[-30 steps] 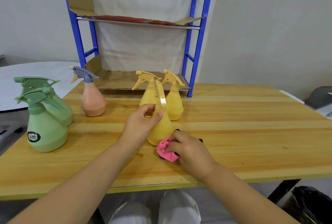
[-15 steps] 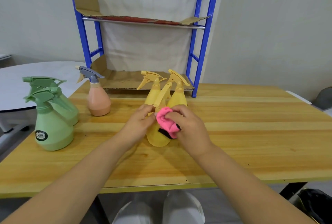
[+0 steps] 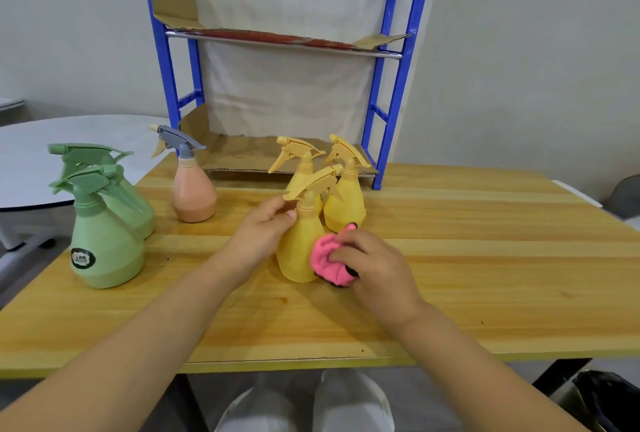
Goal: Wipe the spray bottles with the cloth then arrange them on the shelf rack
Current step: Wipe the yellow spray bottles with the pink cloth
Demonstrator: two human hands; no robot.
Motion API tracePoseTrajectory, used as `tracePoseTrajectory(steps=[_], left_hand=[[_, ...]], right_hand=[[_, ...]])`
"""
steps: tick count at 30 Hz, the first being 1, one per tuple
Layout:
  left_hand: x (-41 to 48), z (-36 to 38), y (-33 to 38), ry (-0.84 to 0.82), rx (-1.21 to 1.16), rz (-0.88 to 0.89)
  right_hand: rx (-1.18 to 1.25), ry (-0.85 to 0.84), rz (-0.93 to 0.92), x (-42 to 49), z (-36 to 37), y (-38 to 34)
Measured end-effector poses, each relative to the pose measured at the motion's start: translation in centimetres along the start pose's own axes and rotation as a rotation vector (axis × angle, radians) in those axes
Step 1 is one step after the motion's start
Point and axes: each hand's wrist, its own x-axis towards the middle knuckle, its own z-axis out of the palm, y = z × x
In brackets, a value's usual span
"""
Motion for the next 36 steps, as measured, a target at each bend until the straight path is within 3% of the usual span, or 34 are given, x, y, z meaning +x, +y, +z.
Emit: tracePoseTrajectory(steps=[3,7,12,17,22,24,29,36], left_hand=[[0.0,0.3,-0.3,0.091,0.094,0.061],[-0.1,0.8,-0.2,0.083,0.095,0.112],[-0.1,0.2,-0.2,0.016,0.057,0.064],[-0.2,0.2,0.0,-0.005,0.02,0.031],[-0.2,0.0,0.7,-0.071,-0.012,0.016],[-0.2,0.1,0.7,-0.056,-0.047,0.0],[0.0,0.8,0.1,0.15,0.143,0.028],[0.0,0.5,0.3,0.064,0.152,0.073]], right_hand=[[-0.013,0.183,0.023,1.8,-0.3,-0.4],[-0.009,0.155,-0.009,2.9,1.2,-0.4],[0.053,0.135,0.076,1.6,2.3,-0.1],[0.071,-0.075,0.12,-0.8,2.4,0.8],[0.0,-0.268,0.036,-0.9,1.4,1.3],[-0.022,-0.232,0.006,-0.7,0.9,1.1],[-0.043,0.136,0.019,1.0,0.6,-0.2],[-0.086,0.112,0.001,0.5,2.6,-0.1]])
